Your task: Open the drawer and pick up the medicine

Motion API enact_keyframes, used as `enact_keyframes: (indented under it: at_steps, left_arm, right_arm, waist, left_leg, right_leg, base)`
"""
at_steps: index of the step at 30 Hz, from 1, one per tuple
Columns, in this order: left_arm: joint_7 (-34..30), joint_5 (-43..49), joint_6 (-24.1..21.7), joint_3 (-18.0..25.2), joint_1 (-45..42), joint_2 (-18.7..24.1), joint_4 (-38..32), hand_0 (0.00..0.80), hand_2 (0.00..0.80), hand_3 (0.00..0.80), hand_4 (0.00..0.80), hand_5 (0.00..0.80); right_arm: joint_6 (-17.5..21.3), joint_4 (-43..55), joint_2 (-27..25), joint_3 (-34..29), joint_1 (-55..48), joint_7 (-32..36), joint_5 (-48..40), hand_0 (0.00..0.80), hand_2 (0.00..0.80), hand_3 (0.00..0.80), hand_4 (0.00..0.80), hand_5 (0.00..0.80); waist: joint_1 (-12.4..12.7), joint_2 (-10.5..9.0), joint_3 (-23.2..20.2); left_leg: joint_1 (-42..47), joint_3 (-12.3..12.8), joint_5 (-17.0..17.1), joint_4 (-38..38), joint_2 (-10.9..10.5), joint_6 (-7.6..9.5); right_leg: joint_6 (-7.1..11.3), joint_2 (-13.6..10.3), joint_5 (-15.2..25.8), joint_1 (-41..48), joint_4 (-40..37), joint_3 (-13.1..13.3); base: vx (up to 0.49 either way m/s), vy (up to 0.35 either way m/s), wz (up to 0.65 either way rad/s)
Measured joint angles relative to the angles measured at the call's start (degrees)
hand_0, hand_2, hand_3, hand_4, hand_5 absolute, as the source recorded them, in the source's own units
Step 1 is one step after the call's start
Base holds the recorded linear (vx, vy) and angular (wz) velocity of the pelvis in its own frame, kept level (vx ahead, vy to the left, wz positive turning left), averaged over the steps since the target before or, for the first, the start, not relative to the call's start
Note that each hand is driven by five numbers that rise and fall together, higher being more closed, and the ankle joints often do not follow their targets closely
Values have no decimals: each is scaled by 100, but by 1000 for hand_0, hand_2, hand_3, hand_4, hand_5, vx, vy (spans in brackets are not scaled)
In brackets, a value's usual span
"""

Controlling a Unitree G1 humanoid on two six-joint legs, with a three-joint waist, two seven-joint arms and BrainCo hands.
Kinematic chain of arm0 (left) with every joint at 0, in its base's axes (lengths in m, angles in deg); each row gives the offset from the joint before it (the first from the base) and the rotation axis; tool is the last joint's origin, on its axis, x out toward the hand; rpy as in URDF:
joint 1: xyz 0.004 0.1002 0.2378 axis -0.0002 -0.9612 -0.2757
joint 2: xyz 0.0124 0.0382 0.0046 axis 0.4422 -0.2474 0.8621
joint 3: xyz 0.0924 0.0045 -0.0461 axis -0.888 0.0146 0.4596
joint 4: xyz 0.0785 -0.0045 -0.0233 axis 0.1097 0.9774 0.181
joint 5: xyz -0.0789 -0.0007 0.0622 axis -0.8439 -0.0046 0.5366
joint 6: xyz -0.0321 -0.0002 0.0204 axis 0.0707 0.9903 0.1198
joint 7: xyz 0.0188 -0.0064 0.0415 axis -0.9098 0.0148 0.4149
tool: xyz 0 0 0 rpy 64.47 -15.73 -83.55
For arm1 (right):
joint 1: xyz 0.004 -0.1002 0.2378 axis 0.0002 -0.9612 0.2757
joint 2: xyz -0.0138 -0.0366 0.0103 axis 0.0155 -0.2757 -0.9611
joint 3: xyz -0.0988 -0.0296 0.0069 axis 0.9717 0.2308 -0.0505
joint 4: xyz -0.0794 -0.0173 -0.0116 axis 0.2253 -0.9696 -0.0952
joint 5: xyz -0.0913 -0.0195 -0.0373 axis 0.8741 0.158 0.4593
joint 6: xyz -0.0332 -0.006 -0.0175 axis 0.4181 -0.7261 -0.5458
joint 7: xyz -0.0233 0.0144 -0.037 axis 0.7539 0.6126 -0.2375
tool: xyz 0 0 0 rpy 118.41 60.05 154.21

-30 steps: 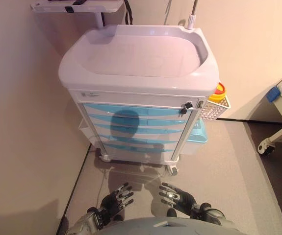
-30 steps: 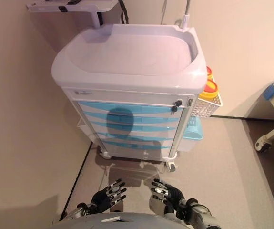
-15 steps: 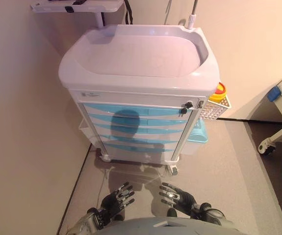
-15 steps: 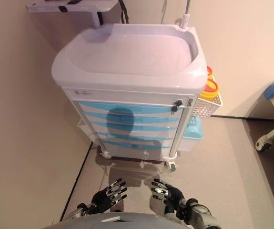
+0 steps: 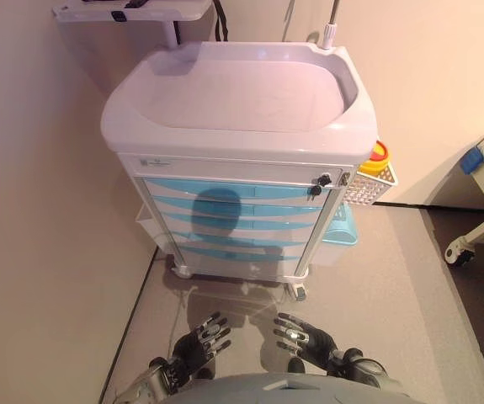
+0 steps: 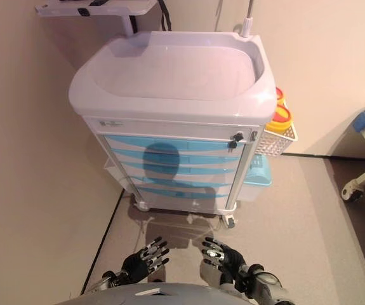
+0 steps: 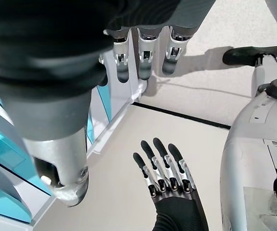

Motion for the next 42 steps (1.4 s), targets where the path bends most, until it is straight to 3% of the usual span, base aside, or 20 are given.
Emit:
enact_keyframes:
  at_steps: [15, 19, 26, 34, 42]
  left_arm:
    - [-158, -1100, 280, 224, -26, -159, 214, 0, 0, 0, 0, 0]
    - [-273, -1590, 275, 229, 338, -103, 215, 0, 0, 0, 0, 0]
    - [-339, -2560, 265, 332, 1100, -315, 174, 0, 0, 0, 0, 0]
    - [-351, -3495, 51, 512, 1655, -415, 167, 0, 0, 0, 0, 0]
    - [-638, -4307, -128, 719, 2129, -451, 149, 0, 0, 0, 0, 0]
  right_arm:
    - [308, -55, 74, -169, -287, -36, -483, 0, 0, 0, 0, 0]
    - [479, -65, 50, -264, -105, -35, -714, 0, 0, 0, 0, 0]
    - [618, 213, 129, -337, 189, -72, -992, 0, 0, 0, 0, 0]
    - [738, 499, 119, -386, 270, -75, -1132, 0, 0, 0, 0, 0]
    - [710, 905, 101, -407, 275, -75, -1246, 0, 0, 0, 0, 0]
  waist:
    - [-33, 12, 316]
    - [-49, -27, 810]
    - [-207, -317, 1630]
    - [-353, -516, 1986]
    - [-503, -688, 2238]
  left_leg:
    - [-255, 3, 45, 28, -7, 9]
    - [-618, -7, 77, 204, -59, 10]
    - [-1157, 19, -15, 719, -101, 23]
    - [-1925, 76, -458, 1802, -105, 67]
    - [-2633, 1, -1012, 3030, -104, 175]
  right_leg:
    - [7, -21, -5, -324, 116, 33]
    - [5, -22, -4, -714, 347, 66]
    - [1, -74, -7, -1244, 752, 221]
    - [-35, -108, -169, -1877, 1389, 399]
    - [43, -111, -311, -2351, 2012, 584]
  base:
    - [14, 21, -1]
    - [-109, 23, -1]
    - [-16, -10, -6]
    - [16, 1, -7]
    - [29, 6, -8]
